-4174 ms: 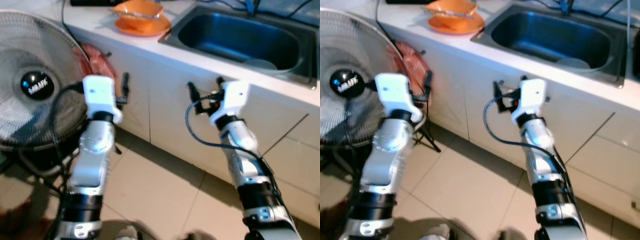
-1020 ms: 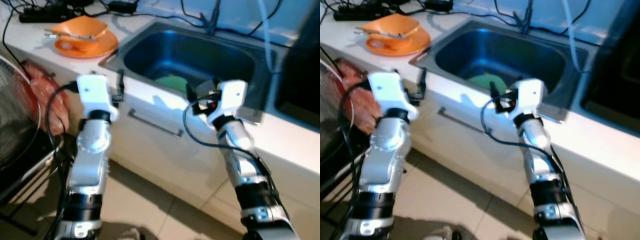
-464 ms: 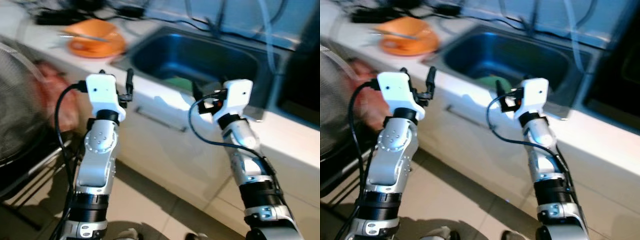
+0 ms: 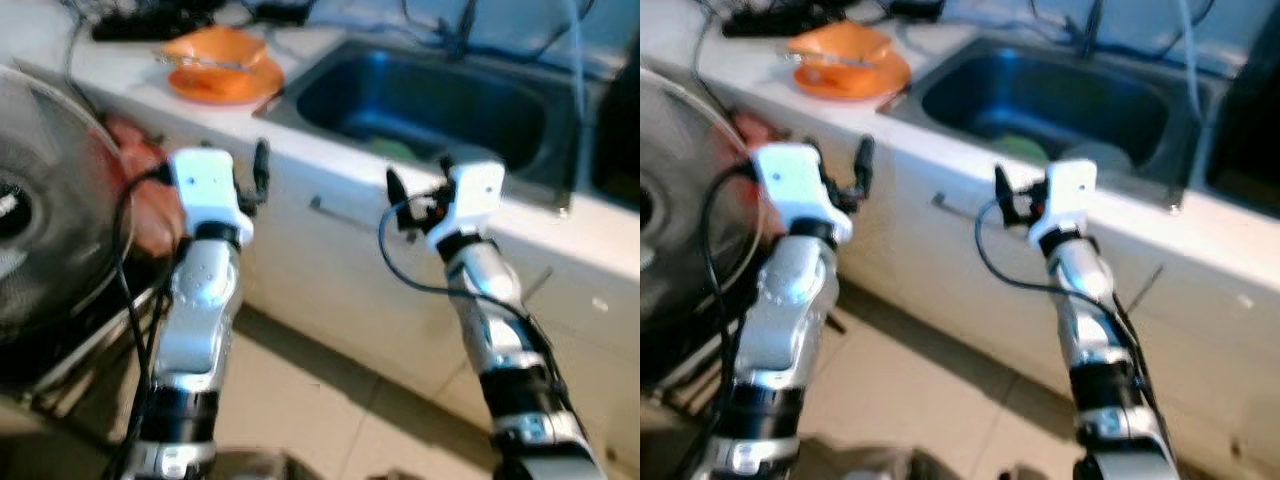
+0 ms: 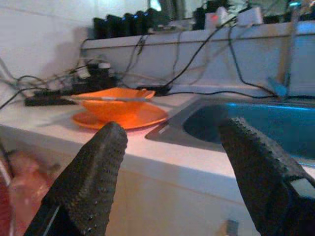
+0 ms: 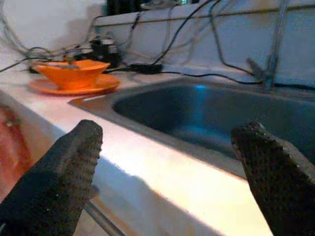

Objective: Kitchen organization

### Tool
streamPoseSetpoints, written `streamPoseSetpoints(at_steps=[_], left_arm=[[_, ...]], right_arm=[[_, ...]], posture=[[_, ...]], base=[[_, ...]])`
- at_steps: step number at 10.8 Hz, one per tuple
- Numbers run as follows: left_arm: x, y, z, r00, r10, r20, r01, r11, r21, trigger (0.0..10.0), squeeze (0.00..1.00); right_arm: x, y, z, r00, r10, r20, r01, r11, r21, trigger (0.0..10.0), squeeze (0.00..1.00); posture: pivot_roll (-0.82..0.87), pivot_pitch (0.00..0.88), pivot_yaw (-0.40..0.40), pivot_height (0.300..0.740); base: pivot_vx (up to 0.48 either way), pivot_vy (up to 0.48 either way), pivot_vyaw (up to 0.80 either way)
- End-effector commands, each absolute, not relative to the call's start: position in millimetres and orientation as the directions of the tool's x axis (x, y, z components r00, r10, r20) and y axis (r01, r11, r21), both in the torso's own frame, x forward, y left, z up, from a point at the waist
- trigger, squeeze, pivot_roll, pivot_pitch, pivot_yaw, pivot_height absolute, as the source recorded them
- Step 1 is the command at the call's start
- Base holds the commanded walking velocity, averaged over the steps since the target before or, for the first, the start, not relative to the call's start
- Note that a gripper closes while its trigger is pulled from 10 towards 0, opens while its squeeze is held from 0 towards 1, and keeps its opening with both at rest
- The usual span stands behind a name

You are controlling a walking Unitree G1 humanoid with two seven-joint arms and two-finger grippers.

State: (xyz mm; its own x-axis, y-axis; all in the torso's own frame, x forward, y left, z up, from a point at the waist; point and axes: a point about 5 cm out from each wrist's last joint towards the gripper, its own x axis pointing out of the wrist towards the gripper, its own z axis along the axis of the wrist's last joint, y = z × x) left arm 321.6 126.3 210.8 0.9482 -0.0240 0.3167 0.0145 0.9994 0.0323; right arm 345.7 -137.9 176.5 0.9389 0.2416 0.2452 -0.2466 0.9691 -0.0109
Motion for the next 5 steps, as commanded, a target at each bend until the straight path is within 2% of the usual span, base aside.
streamPoseSetpoints(at_steps=[1,4,5], left_arm=[[321.0,133.5,209.3,0.951,-0.007,0.309,-0.005,0.999,0.039,10.0,0.0],[321.2,133.4,208.7,0.952,-0.006,0.307,-0.005,0.999,0.035,10.0,0.0],[321.1,134.0,208.6,0.952,-0.001,0.306,-0.01,0.999,0.036,10.0,0.0]], right_arm=[[345.8,-130.7,183.0,0.926,0.262,0.272,-0.271,0.963,-0.005,10.0,0.0],[345.5,-130.4,182.7,0.926,0.261,0.272,-0.27,0.963,-0.005,10.0,0.0],[345.6,-130.5,182.8,0.927,0.261,0.271,-0.269,0.963,-0.005,10.0,0.0]], posture=[[0.07,0.109,0.021,0.74],[0.06,0.108,0.021,0.74],[0.07,0.112,0.02,0.74]], base=[[0.0,0.48,0.0],[0.0,0.455,0.0],[0.0,0.315,0.0]])
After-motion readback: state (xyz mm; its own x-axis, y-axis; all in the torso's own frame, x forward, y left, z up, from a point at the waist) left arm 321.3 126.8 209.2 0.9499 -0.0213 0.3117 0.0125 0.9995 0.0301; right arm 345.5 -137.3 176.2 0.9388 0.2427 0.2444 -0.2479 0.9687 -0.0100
